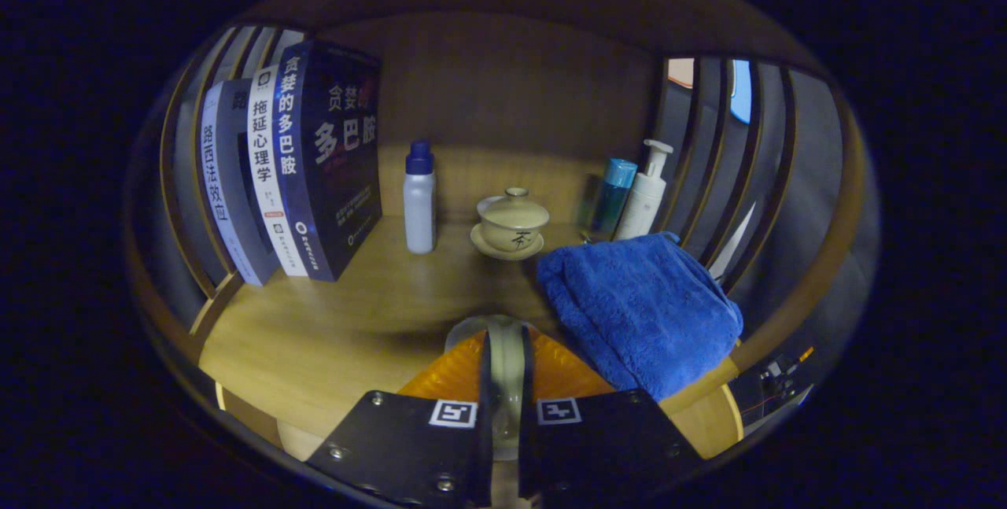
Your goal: Pull open the drawer, take out the items inside it, and place them on the countertop above the cabinet.
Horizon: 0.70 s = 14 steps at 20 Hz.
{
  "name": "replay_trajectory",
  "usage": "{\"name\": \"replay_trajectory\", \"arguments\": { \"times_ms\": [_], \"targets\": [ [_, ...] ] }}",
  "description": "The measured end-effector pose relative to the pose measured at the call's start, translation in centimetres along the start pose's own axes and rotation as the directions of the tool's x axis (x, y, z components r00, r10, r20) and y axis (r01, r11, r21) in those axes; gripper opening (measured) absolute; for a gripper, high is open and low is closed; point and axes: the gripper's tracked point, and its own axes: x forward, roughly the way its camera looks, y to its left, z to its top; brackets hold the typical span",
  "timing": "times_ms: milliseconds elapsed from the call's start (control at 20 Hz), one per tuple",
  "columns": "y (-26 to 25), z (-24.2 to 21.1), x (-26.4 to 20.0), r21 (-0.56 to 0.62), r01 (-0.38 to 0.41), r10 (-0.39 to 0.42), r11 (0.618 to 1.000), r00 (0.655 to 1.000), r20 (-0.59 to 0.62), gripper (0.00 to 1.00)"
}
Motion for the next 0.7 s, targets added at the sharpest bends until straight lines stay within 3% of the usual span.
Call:
{"name": "replay_trajectory", "arguments": {
  "times_ms": [200, 300, 450, 550, 700],
  "targets": [
    [0.1, 0.0, 0.6, 0.027, -0.016, 0.016, 1.0, 1.0, 0.003, 0.14],
    [0.2, -0.5, 0.4, 0.042, -0.027, 0.028, 0.999, 1.0, -0.011, 0.24],
    [0.6, 0.3, 0.2, 0.04, -0.032, 0.031, 0.999, 0.999, 0.037, 0.58],
    [0.8, 1.3, -1.1, 0.054, -0.042, 0.038, 0.998, 0.996, 0.081, 0.7],
    [1.0, 3.6, -3.5, 0.068, -0.07, 0.056, 0.995, 0.982, 0.182, 0.8]
  ]
}}
